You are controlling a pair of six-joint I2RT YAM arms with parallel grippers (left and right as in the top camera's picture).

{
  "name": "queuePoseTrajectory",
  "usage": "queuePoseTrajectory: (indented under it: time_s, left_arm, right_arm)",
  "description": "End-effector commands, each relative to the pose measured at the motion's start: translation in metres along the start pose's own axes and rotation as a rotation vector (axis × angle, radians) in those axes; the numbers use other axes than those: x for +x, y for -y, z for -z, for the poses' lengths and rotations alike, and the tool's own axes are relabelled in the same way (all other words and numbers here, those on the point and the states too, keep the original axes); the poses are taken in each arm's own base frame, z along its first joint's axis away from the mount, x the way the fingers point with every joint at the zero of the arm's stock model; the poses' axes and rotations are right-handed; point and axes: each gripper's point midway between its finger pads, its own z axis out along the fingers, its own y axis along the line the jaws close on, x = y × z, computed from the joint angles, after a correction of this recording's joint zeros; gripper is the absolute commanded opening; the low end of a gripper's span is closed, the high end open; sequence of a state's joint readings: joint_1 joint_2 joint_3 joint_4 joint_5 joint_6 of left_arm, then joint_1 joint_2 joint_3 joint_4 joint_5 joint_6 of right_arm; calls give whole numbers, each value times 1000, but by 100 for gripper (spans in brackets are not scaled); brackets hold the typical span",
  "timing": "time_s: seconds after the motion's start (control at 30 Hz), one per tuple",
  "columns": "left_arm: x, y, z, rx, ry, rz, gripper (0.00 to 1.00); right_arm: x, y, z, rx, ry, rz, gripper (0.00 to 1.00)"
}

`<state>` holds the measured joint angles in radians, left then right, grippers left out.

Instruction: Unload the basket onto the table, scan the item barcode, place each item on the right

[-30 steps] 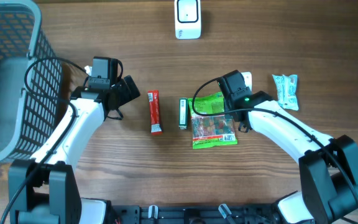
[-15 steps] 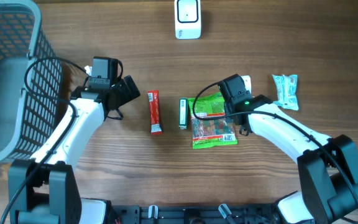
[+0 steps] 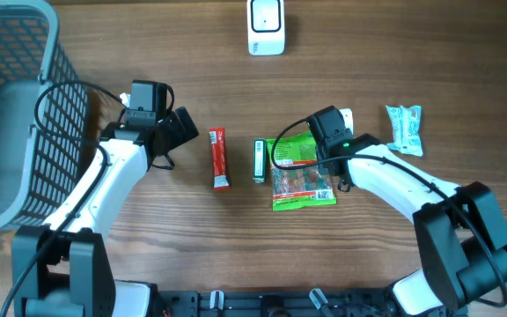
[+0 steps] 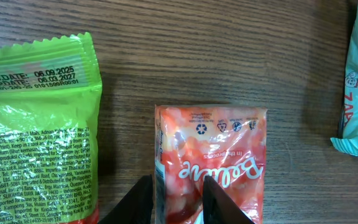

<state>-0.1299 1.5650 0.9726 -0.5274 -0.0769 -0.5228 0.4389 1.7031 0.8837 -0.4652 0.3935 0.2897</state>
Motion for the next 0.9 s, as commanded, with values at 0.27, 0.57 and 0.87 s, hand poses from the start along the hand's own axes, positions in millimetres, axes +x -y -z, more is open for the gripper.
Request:
queuePoseTrajectory:
  time_s: [0.27,0.57,0.87]
  left_arm:
    - [-2,2,3,14,6,17,100]
    - [-2,2,3,14,6,17,100]
    - [-2,2,3,14,7,17,100]
  right_arm:
    - [8,1,-6,17,-27,76,24]
    - [8,2,-6,25,-26,77,22]
    - [9,3,-6,25,-32,79,25]
